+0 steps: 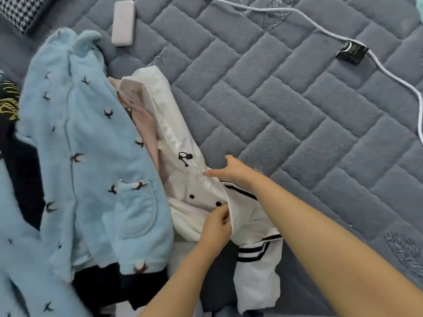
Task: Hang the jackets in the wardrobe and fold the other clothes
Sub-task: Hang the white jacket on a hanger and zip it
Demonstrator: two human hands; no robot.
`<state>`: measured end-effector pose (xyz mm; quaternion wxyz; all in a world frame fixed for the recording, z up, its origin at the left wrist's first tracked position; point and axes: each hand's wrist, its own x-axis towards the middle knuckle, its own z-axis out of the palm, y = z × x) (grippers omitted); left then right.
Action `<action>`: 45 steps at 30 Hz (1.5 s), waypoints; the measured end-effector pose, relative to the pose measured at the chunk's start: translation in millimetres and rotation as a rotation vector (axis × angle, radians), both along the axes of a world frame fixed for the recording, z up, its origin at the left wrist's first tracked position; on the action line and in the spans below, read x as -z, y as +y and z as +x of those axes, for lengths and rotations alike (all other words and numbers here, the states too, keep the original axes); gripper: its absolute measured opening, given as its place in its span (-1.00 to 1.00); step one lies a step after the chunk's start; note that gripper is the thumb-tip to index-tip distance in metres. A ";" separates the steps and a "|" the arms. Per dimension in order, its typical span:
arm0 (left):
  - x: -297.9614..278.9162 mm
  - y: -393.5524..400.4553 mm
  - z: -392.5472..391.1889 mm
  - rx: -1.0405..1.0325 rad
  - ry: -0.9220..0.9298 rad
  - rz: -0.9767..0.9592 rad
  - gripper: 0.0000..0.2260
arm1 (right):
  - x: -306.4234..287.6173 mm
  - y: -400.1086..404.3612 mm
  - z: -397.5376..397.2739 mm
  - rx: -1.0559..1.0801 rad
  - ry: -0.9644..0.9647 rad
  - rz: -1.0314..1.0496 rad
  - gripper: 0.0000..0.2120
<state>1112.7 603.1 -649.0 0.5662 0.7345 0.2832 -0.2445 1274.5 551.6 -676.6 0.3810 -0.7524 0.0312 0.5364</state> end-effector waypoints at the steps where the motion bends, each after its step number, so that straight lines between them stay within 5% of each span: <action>1: -2.1 1.9 -0.5 -0.017 0.006 -0.006 -0.81 | 3.0 4.3 -2.5 -0.077 -0.068 -0.032 -0.06; 4: -11.8 9.2 -3.4 -0.052 0.013 -0.005 -0.88 | 2.5 0.4 -19.4 -0.062 -0.192 0.040 -0.70; 5: -17.1 9.8 -5.3 -0.054 0.008 -0.014 -0.84 | -1.8 -7.3 -26.5 0.001 -0.182 0.089 -0.76; 10: -40.5 4.2 -15.5 -0.045 0.006 0.010 -0.87 | -24.5 -92.7 -57.2 0.391 -0.199 0.117 -0.66; 13: -55.7 -10.6 -7.0 -0.008 0.024 0.031 -0.85 | -29.1 -175.3 -90.7 0.503 -0.197 -0.044 -0.68; 17: -66.8 -78.2 1.9 0.127 0.195 -0.224 -0.84 | -43.6 -305.7 -128.7 0.750 -0.194 -0.331 -0.82; 22: -48.0 -142.6 20.8 0.090 0.072 -0.026 -0.84 | -44.7 -413.1 -163.1 0.838 -0.128 -0.572 -0.79; 26: -13.2 -134.1 60.6 0.114 0.003 0.407 -0.73 | -31.7 -402.5 -160.4 1.075 -0.223 -0.521 -0.55; 28: 6.3 -132.7 74.9 0.191 0.249 0.400 -0.51 | -25.8 -384.1 -156.2 1.169 -0.266 -0.444 -0.47; 31: 30.2 -138.2 69.3 0.247 0.469 0.277 -0.23 | -8.7 -360.2 -162.5 1.038 -0.292 -0.499 -0.28; 33: 38.9 -139.8 54.5 0.374 0.445 0.237 -0.33 | -2.9 -350.2 -169.1 0.942 -0.341 -0.617 -0.49; 36: 23.7 -129.7 33.2 0.390 0.350 0.047 -0.65 | -12.9 -341.7 -186.1 1.065 -0.387 -0.581 -0.77; 40: -35.9 -101.3 14.3 0.390 0.211 -0.100 -0.75 | -62.9 -336.4 -228.8 1.473 -0.311 -0.310 -0.60; 45: -127.4 -76.0 -25.8 0.407 0.075 -0.209 -0.63 | -144.8 -324.0 -314.3 1.885 -0.291 -0.052 -0.68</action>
